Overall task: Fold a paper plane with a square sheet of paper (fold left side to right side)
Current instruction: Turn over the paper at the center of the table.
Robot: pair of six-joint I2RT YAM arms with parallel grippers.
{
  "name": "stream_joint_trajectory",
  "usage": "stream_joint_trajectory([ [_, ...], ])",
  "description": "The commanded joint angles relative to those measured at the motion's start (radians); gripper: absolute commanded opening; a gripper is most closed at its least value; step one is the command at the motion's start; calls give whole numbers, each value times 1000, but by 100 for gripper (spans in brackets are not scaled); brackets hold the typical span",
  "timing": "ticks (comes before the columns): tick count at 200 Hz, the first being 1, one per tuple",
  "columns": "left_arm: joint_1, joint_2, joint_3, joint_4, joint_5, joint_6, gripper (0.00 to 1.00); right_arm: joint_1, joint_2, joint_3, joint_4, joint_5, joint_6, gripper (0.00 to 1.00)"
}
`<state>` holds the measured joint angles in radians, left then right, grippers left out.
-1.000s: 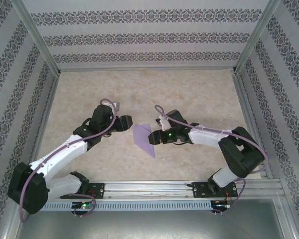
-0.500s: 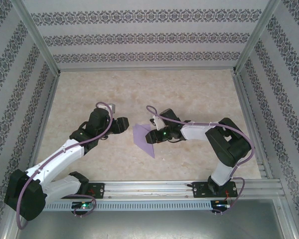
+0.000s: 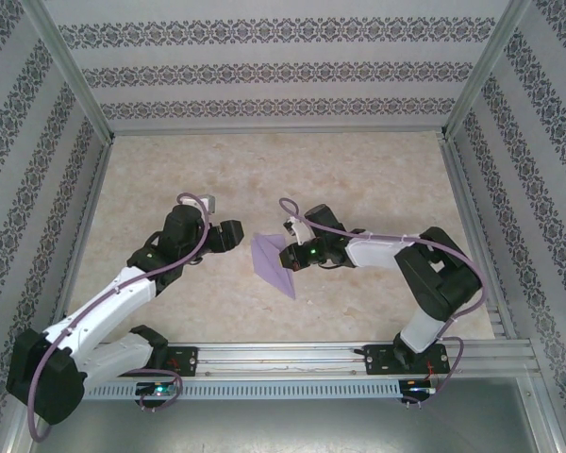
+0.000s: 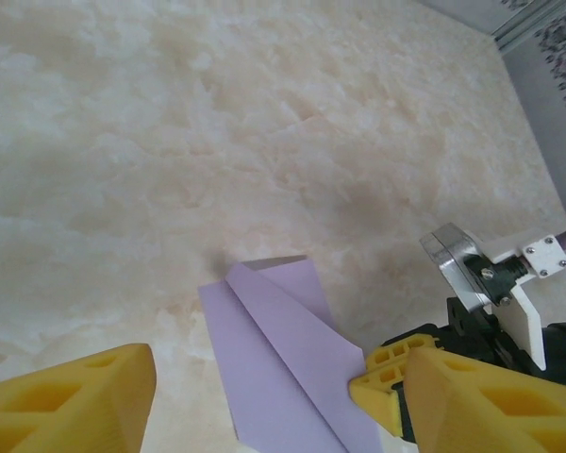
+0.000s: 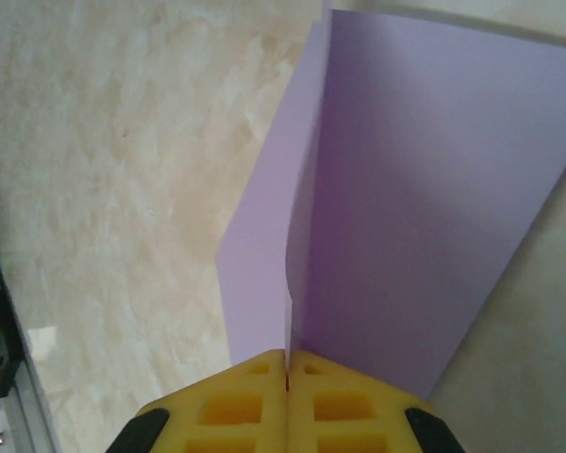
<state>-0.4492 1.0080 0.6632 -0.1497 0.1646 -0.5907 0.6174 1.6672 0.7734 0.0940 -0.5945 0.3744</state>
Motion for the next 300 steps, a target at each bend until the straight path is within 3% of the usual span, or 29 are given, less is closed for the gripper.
stream_joint_trajectory([
  [1, 19, -63, -16, 33, 45, -12, 74, -20, -114, -31, 21, -37, 6, 0],
  [37, 48, -167, -60, 233, 243, -59, 84, -82, -327, -115, 106, -117, 62, 0],
  [74, 53, -166, -44, 523, 554, -161, 82, -188, -548, -191, 263, -224, 163, 0],
  [105, 52, -96, -8, 703, 687, -274, 78, -268, -636, -197, 402, -328, 289, 0],
  [160, 4, -1, 54, 731, 718, -261, 75, -254, -658, -197, 594, -357, 458, 0],
  [247, -50, 106, 105, 706, 707, -213, 66, -129, -616, -173, 610, -327, 449, 0],
  [300, -73, 129, 125, 635, 671, -166, 53, -104, -600, -166, 612, -315, 443, 0],
])
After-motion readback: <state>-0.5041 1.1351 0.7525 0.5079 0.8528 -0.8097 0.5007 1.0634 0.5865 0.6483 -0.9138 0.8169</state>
